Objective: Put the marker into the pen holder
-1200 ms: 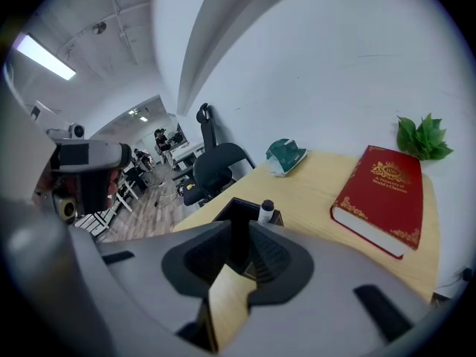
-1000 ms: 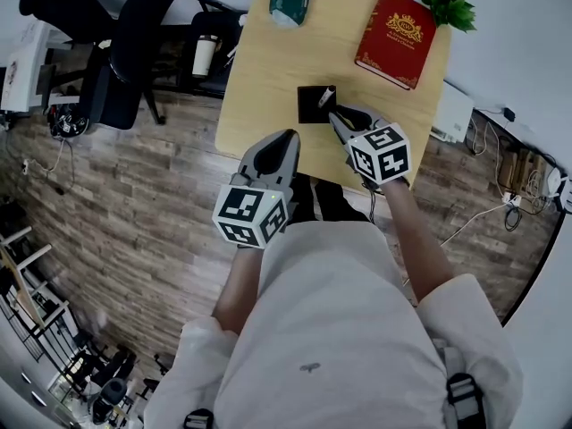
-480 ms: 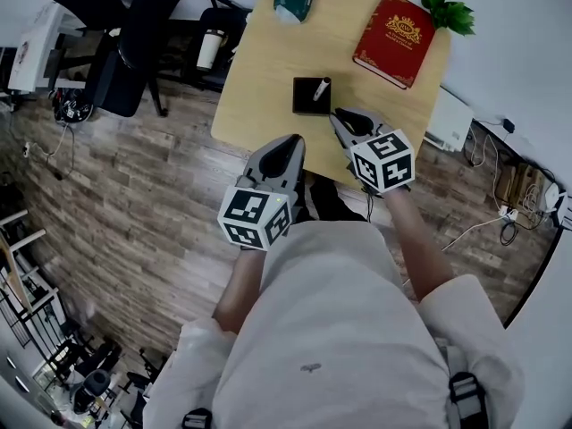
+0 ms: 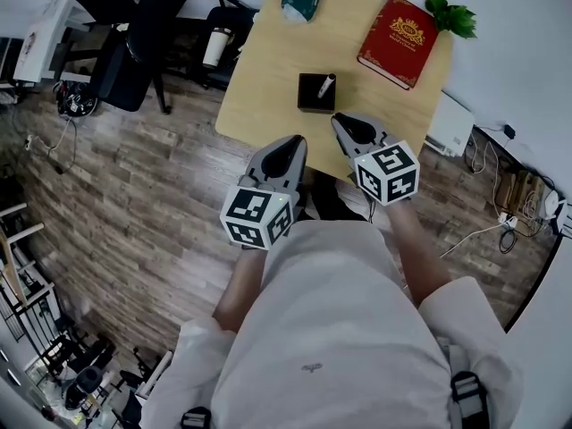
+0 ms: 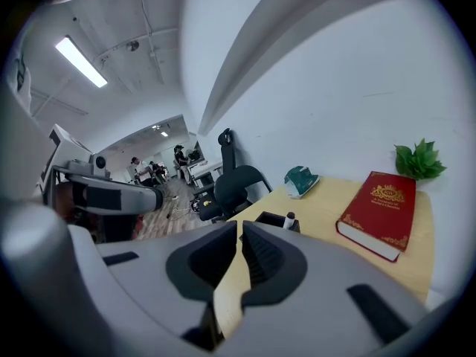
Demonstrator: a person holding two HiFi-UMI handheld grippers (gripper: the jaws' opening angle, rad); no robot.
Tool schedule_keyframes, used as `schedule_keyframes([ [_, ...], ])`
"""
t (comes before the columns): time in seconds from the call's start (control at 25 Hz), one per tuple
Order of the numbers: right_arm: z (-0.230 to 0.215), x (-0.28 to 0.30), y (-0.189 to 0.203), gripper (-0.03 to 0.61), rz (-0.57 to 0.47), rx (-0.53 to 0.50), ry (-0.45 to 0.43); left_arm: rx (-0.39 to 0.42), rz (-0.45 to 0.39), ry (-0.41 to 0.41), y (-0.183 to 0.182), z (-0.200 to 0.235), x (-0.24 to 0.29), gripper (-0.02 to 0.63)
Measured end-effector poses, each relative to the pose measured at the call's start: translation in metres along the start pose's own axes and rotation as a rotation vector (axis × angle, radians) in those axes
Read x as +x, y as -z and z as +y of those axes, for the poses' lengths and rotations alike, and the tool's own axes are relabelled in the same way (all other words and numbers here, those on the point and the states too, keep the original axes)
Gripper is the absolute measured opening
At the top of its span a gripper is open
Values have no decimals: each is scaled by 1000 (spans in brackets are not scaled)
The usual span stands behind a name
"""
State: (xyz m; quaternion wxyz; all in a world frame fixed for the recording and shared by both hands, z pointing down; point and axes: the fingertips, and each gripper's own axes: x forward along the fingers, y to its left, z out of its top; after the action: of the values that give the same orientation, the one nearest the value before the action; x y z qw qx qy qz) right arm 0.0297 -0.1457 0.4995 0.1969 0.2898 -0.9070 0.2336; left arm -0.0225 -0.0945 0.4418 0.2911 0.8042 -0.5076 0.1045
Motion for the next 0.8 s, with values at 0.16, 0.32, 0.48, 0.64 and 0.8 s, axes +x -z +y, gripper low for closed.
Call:
schedule_keyframes([
  [0.16, 17, -3, -8, 17, -30, -4, 6, 9, 8, 14, 2, 3, -13, 17],
  [0.32, 34, -5, -12, 10, -53, -7, 29, 28, 25, 52, 5, 8, -21, 17],
  [0.48, 52, -15, -12, 6, -82, 16, 88, 61, 39, 114, 7, 9, -33, 17],
  [0.64, 75, -27, -14, 3, -116, 36, 145, 96, 44, 167, 6, 14, -50, 17],
  [0.8, 99, -36, -15, 2, -142, 40, 192, 120, 43, 207, 10, 17, -66, 15],
])
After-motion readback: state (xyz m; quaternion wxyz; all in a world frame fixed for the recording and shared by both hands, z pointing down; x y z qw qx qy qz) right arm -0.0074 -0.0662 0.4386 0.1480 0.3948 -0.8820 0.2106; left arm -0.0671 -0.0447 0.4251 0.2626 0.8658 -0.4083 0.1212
